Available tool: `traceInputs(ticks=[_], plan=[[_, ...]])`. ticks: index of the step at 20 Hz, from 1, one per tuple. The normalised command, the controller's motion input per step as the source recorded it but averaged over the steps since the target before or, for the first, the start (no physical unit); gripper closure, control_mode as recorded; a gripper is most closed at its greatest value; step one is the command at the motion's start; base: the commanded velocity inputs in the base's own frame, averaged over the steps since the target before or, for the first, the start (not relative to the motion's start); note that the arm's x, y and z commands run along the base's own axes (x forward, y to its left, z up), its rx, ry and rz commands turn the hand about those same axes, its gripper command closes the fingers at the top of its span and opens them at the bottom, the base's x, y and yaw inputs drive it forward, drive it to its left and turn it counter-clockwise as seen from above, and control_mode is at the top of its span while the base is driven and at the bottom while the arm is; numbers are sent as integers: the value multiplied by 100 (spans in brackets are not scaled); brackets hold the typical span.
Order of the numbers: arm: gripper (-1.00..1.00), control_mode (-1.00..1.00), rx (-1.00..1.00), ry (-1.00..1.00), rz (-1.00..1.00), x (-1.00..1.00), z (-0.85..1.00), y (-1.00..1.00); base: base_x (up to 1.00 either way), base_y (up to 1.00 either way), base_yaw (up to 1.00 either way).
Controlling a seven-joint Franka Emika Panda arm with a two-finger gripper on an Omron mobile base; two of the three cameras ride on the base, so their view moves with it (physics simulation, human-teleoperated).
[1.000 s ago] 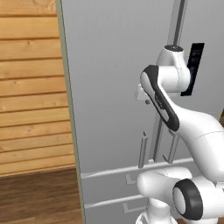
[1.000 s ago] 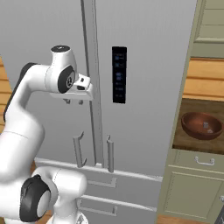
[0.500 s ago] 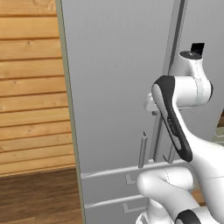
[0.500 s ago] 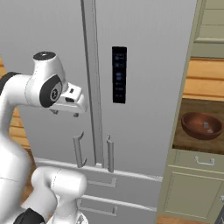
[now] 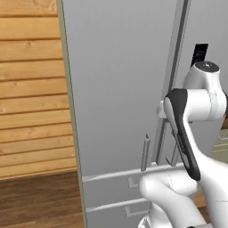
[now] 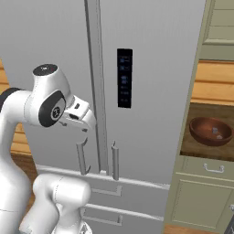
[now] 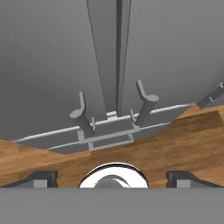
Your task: Grab a lemon wedge from the fridge and one ice cube from the ice bowl, and put them in the glass of lemonade.
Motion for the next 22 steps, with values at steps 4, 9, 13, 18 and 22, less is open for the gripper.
traceInputs(ticks=[4,9,13,18,22], plan=[[-100,-100,0,0,-5,-22,0,0,0,0,0],[-100,-100,-1,2,1,-1,-1,2,0,0,0],[-100,100,0,-3,0,-11,0,0,-16,0,1],[-100,100,0,0,0,0,0,0,-31,-11,14],[-100,100,0,0,0,0,0,0,-11,-10,14]])
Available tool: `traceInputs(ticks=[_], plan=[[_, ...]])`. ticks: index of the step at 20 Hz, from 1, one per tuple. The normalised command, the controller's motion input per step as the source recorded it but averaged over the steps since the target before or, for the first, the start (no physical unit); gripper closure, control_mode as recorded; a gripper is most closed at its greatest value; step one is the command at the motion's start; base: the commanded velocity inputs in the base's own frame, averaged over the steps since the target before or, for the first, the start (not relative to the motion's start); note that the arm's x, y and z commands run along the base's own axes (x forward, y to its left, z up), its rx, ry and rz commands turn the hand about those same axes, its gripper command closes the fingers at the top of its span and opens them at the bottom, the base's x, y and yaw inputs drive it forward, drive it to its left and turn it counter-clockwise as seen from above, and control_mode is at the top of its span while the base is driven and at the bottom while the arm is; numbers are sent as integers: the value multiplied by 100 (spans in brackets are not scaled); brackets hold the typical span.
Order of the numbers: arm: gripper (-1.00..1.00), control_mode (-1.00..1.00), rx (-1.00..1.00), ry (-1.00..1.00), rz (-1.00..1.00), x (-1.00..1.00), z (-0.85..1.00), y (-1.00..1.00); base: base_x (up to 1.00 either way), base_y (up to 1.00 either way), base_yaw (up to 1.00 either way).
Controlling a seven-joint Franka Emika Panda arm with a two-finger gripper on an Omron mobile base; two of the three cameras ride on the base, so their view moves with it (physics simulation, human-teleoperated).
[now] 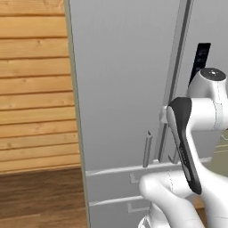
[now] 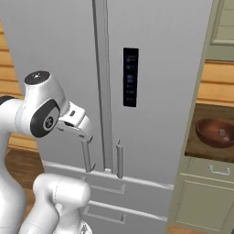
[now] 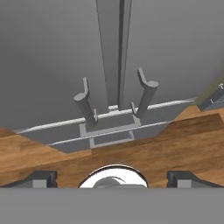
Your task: Grab a lemon wedge from the fridge and one ice cube from the ice bowl, and put them in the glass of lemonade.
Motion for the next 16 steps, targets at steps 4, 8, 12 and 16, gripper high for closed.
traceInputs(ticks=[4,8,12,16], plan=[[-100,100,0,0,0,0,0,0,-2,-24,5],[-100,100,0,0,0,0,0,0,-9,-36,0],[-100,100,0,0,0,0,0,0,-20,-33,0],[-100,100,0,0,0,0,0,0,-25,-28,0]])
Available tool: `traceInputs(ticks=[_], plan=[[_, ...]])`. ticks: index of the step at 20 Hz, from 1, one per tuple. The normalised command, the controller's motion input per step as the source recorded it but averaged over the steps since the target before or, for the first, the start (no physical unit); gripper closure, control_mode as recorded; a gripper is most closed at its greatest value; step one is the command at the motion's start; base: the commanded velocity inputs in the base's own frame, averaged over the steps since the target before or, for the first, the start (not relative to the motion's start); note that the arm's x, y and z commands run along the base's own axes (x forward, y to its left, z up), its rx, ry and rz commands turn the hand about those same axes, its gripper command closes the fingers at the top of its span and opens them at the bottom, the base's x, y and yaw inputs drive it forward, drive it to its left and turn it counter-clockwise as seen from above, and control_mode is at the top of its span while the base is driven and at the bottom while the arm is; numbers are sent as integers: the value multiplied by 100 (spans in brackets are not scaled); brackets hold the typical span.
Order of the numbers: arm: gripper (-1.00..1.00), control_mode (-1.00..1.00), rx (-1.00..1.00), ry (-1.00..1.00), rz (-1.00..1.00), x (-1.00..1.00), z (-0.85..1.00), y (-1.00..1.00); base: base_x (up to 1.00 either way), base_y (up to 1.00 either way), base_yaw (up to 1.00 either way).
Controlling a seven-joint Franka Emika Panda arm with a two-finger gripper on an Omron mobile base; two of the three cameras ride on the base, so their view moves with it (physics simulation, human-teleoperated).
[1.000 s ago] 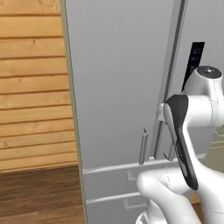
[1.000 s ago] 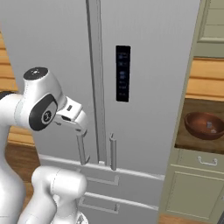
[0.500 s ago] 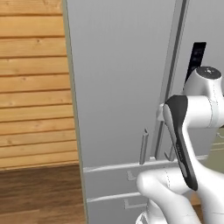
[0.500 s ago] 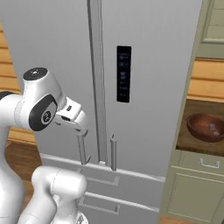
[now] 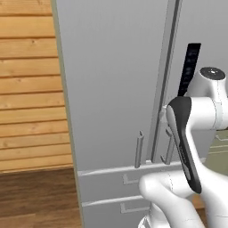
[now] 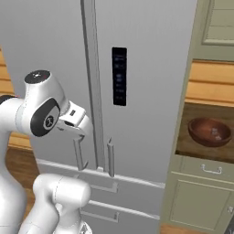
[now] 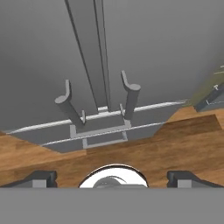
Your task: Grab a lemon wedge from the fridge and one ice cube from the ice bowl, and put them in the glass of lemonade.
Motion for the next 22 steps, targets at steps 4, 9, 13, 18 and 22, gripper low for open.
traceInputs(ticks=[4,9,13,18,22], plan=[[-100,100,0,0,0,0,0,0,-24,-29,0],[-100,100,0,0,0,0,0,0,-14,-66,0],[-100,100,0,0,0,0,0,0,-3,-91,0],[-100,100,0,0,0,0,0,0,0,-100,1],[-100,100,0,0,0,0,0,0,0,-100,5]])
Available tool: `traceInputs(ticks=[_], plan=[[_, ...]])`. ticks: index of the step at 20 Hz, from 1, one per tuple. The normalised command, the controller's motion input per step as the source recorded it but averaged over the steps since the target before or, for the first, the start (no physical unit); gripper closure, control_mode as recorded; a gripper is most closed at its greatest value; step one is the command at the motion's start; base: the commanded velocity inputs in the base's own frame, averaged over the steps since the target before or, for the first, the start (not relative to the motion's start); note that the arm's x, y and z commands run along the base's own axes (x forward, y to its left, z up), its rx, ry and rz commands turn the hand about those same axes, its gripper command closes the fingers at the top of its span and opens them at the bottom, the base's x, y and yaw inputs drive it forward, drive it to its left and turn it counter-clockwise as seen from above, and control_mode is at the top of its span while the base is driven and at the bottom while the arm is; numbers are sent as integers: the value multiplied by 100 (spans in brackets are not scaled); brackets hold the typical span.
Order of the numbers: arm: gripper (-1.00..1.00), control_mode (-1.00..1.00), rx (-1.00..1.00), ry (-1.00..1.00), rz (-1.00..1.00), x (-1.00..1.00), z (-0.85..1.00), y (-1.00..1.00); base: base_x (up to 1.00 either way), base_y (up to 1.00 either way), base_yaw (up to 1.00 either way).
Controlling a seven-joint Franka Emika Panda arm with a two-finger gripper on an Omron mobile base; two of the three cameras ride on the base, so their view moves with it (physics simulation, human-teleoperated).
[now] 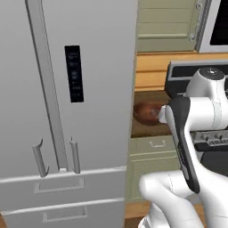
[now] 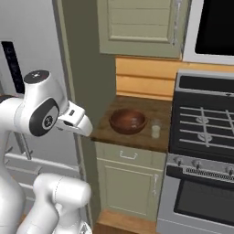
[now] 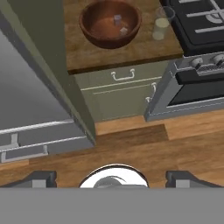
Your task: Grab a lemon wedge from the fridge and one ice cube from the ice bowl, and put them in the glass of lemonade.
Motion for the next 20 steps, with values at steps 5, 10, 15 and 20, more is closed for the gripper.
traceInputs(ticks=[5,10,15,20], plan=[[-100,100,0,0,0,0,0,0,12,-97,6],[-100,100,0,0,0,0,0,0,59,-68,6],[-100,100,0,0,0,0,0,0,90,-23,7],[-100,100,0,0,0,0,0,0,85,-8,6]])
